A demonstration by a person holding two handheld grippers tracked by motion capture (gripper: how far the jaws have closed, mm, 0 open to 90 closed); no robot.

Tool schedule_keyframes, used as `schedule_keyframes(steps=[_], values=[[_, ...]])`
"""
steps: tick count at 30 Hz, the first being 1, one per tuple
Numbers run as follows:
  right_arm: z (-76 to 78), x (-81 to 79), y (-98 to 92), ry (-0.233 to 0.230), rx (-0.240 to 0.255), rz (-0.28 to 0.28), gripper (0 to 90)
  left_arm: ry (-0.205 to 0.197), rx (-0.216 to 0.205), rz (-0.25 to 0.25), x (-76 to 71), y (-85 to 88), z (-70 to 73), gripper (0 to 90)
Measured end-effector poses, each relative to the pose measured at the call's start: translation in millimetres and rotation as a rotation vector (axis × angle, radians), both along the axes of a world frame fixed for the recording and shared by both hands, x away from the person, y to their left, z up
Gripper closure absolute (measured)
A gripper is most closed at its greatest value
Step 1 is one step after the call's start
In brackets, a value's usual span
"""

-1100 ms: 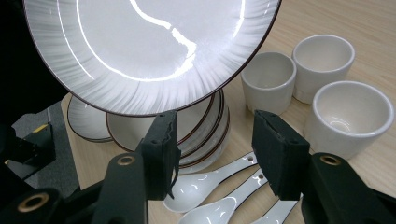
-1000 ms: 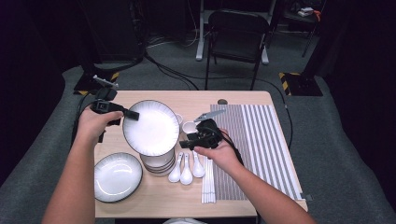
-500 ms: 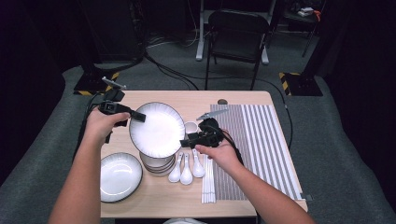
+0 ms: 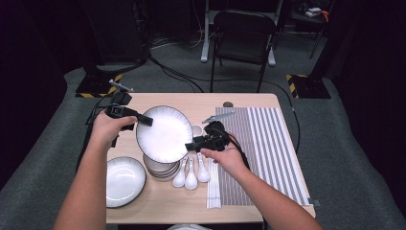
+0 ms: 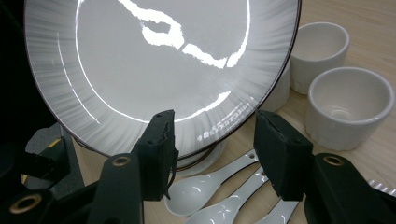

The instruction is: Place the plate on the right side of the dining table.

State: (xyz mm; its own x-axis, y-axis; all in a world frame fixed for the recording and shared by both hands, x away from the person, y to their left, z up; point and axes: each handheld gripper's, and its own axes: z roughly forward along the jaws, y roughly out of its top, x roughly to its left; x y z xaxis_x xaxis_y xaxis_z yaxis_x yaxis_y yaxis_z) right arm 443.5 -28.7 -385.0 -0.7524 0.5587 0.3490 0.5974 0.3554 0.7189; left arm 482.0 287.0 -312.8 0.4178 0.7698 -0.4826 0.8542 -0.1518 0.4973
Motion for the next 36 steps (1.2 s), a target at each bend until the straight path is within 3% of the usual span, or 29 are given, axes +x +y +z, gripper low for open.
schedule_keyframes(steps=[36], values=[[-13.0, 2.8, -2.2, 0.049, 0.029, -0.012, 47.7, 0.005, -0.052, -0.035, 4.6, -15.3, -6.2, 80.2]])
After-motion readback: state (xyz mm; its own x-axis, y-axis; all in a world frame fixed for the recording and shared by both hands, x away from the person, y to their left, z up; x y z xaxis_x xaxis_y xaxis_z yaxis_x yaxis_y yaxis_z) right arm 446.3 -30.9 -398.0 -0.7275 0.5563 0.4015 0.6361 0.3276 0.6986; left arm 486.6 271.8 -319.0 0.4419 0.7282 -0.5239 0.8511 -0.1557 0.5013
